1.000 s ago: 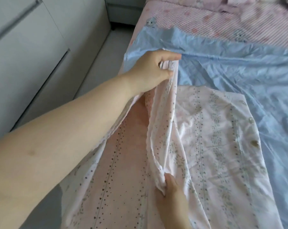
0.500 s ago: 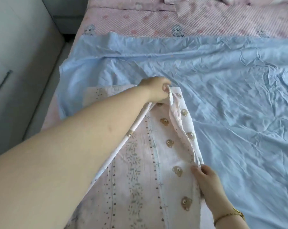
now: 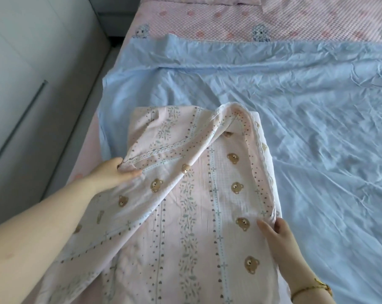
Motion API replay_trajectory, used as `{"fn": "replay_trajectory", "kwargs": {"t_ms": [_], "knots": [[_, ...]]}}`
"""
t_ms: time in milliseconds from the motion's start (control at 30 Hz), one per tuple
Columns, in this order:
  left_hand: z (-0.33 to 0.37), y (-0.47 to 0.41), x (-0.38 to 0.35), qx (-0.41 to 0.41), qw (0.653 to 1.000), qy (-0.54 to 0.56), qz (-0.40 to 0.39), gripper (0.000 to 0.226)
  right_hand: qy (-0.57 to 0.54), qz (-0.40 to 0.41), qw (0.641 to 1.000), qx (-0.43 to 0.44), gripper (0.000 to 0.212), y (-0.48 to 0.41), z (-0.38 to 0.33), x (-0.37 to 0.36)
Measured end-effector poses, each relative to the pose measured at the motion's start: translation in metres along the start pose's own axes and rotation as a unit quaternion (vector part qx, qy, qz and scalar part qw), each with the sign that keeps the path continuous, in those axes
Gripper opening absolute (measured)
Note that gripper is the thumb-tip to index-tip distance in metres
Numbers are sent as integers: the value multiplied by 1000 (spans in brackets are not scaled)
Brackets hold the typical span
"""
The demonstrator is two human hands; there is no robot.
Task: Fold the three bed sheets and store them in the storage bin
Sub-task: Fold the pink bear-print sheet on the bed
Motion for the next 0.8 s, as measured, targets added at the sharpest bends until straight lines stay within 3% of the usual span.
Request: {"fn": "replay_trajectory", "kwargs": {"t_ms": [67,133,300,333,433,500,633,800], "knots": [[-32,19,-3,32,998,-37,-40,87,-9,-3,1000,0,21,5,1,2],[-61,35,-1,63,993,-80,-64,84,-29,1,1000,-9,22,12,4,6],[-91,80,23,52,959,-277,-34,36,-22,3,999,-44,34,42,25,11],[-87,94,26,36,960,-276,-27,31,-32,1,998,-59,35,53,35,11],[-51,135,17,-19,997,-53,-53,15,-56,-29,995,-77,28,79,49,4],[-5,169,-4,-80,990,65,-98,10,-58,-49,994,-79,29,97,57,2],[90,228,-74,-199,930,189,-245,15,-40,-50,996,-63,32,120,69,-1],[135,265,-212,-156,873,228,-401,5,-148,49,986,-61,8,130,86,16]]}}
Point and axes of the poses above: each hand's wrist, its own y-axis away from the middle knuckle, its own x-axis out of the back of the hand, z = x × y, the point moved 8 cm from there along -y, towards the middle knuckle, and after that the axes turned 14 degrees about y, right-handed, at the moved point
